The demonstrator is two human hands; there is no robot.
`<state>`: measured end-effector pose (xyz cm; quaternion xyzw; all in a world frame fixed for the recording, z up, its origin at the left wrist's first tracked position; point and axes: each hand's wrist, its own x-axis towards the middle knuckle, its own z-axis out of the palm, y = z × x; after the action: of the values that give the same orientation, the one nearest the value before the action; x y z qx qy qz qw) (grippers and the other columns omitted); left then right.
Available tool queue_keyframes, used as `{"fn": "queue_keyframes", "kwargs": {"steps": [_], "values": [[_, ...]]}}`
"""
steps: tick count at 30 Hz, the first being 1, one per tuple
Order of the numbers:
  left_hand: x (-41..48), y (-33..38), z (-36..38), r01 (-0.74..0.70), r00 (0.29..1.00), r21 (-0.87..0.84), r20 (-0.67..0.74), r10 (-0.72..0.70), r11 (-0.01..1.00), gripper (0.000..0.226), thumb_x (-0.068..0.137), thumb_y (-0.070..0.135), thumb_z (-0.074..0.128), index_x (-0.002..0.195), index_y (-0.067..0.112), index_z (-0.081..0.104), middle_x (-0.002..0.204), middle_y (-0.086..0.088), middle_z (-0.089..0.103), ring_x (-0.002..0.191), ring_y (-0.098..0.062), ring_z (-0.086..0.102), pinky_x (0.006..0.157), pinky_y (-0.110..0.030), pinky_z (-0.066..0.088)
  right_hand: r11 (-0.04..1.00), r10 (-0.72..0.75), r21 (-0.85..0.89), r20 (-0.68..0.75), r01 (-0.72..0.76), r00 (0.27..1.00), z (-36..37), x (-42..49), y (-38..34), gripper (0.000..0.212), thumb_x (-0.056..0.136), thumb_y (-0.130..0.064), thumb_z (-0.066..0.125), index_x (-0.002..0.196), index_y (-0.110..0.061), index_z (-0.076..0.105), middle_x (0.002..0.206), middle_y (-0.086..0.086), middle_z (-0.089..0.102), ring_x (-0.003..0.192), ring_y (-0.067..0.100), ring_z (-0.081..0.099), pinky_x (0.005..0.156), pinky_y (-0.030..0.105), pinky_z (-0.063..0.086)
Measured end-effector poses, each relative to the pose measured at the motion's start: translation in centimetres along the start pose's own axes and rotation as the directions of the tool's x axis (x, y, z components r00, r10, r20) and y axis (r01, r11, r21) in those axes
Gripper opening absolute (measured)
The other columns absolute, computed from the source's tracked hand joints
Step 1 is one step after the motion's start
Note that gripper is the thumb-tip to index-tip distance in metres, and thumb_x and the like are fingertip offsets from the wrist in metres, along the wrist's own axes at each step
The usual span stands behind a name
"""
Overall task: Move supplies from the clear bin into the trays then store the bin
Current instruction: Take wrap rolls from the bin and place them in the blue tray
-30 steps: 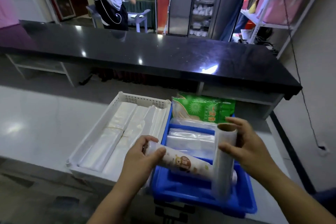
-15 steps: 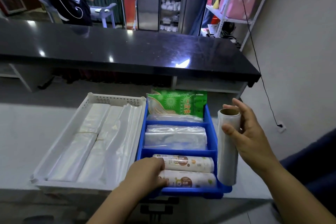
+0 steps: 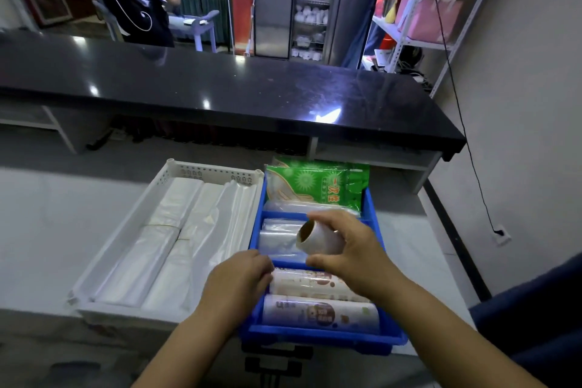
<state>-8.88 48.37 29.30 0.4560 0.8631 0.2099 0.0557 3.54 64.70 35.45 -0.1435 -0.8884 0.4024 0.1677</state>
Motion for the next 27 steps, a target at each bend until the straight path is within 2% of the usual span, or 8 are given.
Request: {"fn": "queue_keyframes", "kwargs": {"steps": [3, 5, 10, 14, 19, 23, 27], "values": [[-0.8, -1.5, -2.0, 0.111, 0.983, -0.059, -0.138, -0.118, 0.992, 0.010, 0.086, 0.028, 0.058, 0.093, 0.029, 0.065, 0.091, 0.010, 0.067, 0.083, -0.011, 0.060, 0.069, -0.024, 0.046, 0.961, -0.042, -0.259, 0.222, 0.101, 0.974, 3.6, 0.7, 1.1, 0.066, 0.070, -0.031, 0.078, 0.130, -0.031, 0.050, 0.122, -0.009, 0.048, 0.107, 0.011, 0.050, 0.089, 0.029, 0.048], [-1.4, -2.4, -2.8, 0.172, 0.964, -0.116, -0.183, -0.191, 0.978, 0.011, 0.086, 0.023, 0.059, 0.092, 0.028, 0.067, 0.089, 0.011, 0.069, 0.080, -0.010, 0.061, 0.067, -0.024, 0.047, 0.912, -0.047, -0.368, 0.343, 0.180, 0.938, 5.6, 0.8, 1.9, 0.068, 0.073, -0.035, 0.074, 0.134, -0.032, 0.044, 0.125, -0.006, 0.046, 0.112, 0.014, 0.047, 0.092, 0.029, 0.045], [-2.5, -3.7, -3.1, 0.276, 0.921, -0.254, -0.206, -0.330, 0.927, 0.017, 0.085, 0.021, 0.061, 0.083, 0.037, 0.064, 0.078, 0.023, 0.064, 0.071, 0.001, 0.058, 0.060, -0.012, 0.037, 0.828, -0.033, -0.481, 0.470, 0.287, 0.882, 7.8, 1.1, 3.2, 0.071, 0.077, -0.036, 0.067, 0.140, -0.028, 0.034, 0.130, -0.001, 0.043, 0.119, 0.022, 0.042, 0.094, 0.033, 0.040], [-2.0, -3.3, -2.6, 0.300, 0.915, -0.288, -0.183, -0.359, 0.909, 0.022, 0.085, 0.023, 0.060, 0.078, 0.044, 0.058, 0.073, 0.027, 0.061, 0.071, 0.006, 0.058, 0.059, -0.010, 0.038, 0.840, -0.038, -0.468, 0.457, 0.276, 0.889, 8.5, 1.0, 3.6, 0.072, 0.076, -0.035, 0.067, 0.140, -0.025, 0.035, 0.132, 0.000, 0.044, 0.119, 0.022, 0.042, 0.095, 0.035, 0.040], [0.0, -2.0, -1.8, 0.287, 0.922, -0.297, -0.174, -0.347, 0.911, 0.023, 0.085, 0.022, 0.059, 0.077, 0.044, 0.058, 0.071, 0.025, 0.062, 0.070, 0.005, 0.058, 0.058, -0.012, 0.041, 0.851, -0.088, -0.426, 0.462, 0.308, 0.883, 8.4, 1.1, 3.9, 0.068, 0.078, -0.039, 0.064, 0.138, -0.024, 0.036, 0.129, 0.002, 0.047, 0.116, 0.022, 0.043, 0.094, 0.036, 0.040], [1.1, -0.9, -1.7, 0.299, 0.920, -0.246, -0.182, -0.347, 0.922, 0.016, 0.086, 0.024, 0.058, 0.081, 0.039, 0.060, 0.069, 0.022, 0.061, 0.065, 0.002, 0.057, 0.055, -0.011, 0.038, 0.890, -0.106, -0.362, 0.424, 0.276, 0.900, 6.9, 2.6, 4.2, 0.053, 0.082, -0.043, 0.056, 0.131, -0.027, 0.045, 0.125, -0.001, 0.054, 0.113, 0.020, 0.046, 0.094, 0.035, 0.038], [0.0, -0.7, -1.9, 0.409, 0.875, -0.166, -0.208, -0.437, 0.897, 0.009, 0.085, 0.027, 0.059, 0.085, 0.035, 0.063, 0.074, 0.017, 0.064, 0.064, 0.000, 0.055, 0.055, -0.009, 0.033, 0.894, -0.130, -0.348, 0.400, 0.282, 0.907, 5.1, 5.2, 5.1, 0.038, 0.086, -0.046, 0.053, 0.120, -0.029, 0.057, 0.116, -0.006, 0.061, 0.108, 0.015, 0.053, 0.088, 0.031, 0.042]]}}
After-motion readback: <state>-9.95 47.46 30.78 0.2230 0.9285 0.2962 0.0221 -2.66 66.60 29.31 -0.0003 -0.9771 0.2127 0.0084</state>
